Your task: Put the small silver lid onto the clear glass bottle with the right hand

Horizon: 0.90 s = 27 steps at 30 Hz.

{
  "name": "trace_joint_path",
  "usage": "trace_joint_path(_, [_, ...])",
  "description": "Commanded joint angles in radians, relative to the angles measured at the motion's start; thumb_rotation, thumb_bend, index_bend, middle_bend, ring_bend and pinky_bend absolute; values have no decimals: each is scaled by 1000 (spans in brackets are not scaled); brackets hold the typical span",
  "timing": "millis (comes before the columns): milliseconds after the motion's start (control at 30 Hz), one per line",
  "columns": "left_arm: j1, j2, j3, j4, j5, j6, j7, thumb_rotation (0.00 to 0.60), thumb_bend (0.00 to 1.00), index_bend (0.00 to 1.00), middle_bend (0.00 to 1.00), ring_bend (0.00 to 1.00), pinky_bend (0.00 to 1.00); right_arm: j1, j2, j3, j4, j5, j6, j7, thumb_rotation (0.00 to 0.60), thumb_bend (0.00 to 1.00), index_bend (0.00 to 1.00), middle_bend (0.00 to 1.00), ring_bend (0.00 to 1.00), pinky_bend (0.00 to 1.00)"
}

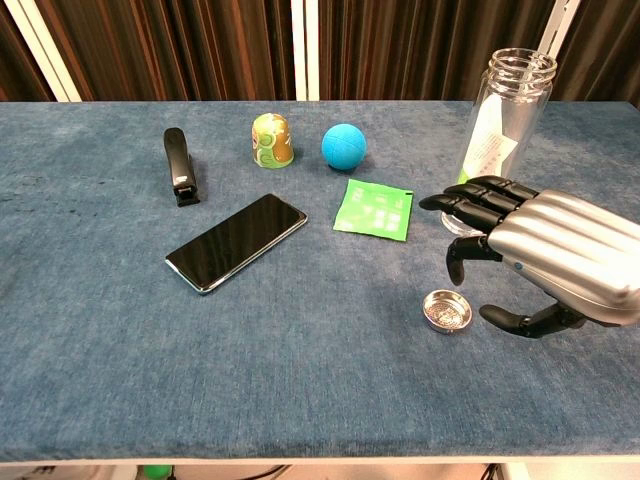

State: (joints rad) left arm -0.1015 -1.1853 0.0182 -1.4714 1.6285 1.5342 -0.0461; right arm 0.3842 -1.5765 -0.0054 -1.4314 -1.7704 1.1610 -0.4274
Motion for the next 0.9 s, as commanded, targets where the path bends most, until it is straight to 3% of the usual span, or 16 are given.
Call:
trace_joint_path(33, [-1, 0, -1, 2, -2, -1, -3, 600, 45, 111, 82, 51, 119, 6, -5, 0, 5, 7, -4, 2, 600, 347, 468, 26, 0, 0])
trace_joint_path(900, [3, -7, -1, 37, -8, 0, -39, 600, 45, 111, 82, 51, 119, 47, -61, -20, 40, 43, -16, -16, 600, 401, 548, 36, 0, 0])
